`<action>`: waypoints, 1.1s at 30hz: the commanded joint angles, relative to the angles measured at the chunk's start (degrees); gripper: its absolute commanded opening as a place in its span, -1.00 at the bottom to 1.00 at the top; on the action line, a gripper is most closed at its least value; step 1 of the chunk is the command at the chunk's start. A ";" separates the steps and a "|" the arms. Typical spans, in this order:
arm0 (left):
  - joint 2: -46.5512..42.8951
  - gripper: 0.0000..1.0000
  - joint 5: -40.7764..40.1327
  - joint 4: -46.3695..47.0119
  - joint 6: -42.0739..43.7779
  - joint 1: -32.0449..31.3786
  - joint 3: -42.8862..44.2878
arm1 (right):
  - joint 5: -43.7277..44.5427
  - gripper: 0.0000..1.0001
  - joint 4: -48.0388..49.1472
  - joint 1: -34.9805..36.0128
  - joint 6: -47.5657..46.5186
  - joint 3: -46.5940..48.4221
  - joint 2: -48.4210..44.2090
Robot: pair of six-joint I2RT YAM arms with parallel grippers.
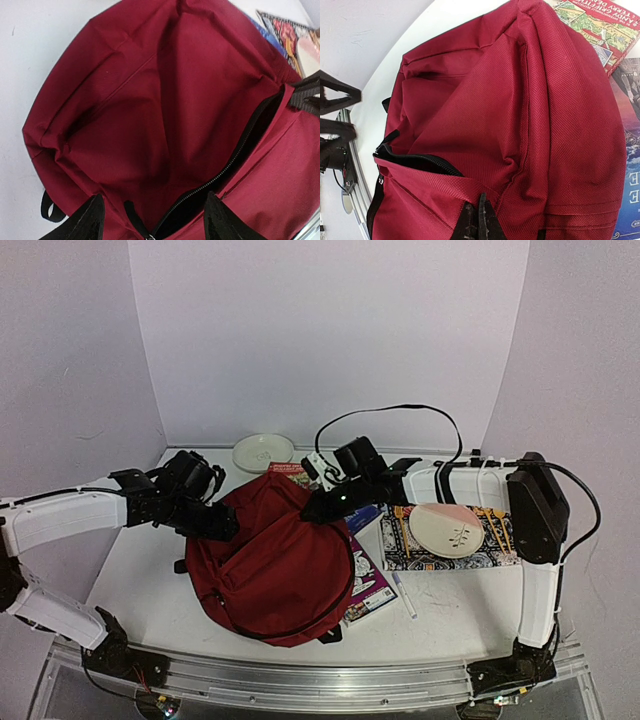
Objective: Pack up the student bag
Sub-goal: Adjust the lower front pocket of the student bag, then open the lower front pocket of the student bag.
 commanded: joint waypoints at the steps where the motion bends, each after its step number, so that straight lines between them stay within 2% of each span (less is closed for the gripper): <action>1: 3.02 0.41 3.02 2.44 7.26 0.68 4.15 | -1.41 -1.00 2.61 -0.04 -0.88 -0.03 -3.50; 15: 14.03 0.42 9.95 2.70 15.10 0.84 9.00 | -2.12 -1.00 3.06 0.13 -0.90 0.60 -3.41; 21: 17.04 0.33 11.51 2.16 17.81 0.84 9.74 | -2.34 -1.00 3.34 0.18 -0.79 0.49 -3.55; 29: 10.95 0.49 17.19 1.04 17.64 0.84 8.66 | -1.98 -1.00 3.45 0.17 -0.66 -0.21 -4.19; 33: 10.62 0.53 17.93 1.10 18.02 0.84 6.89 | -2.15 -1.00 3.77 0.22 -0.47 -0.28 -4.01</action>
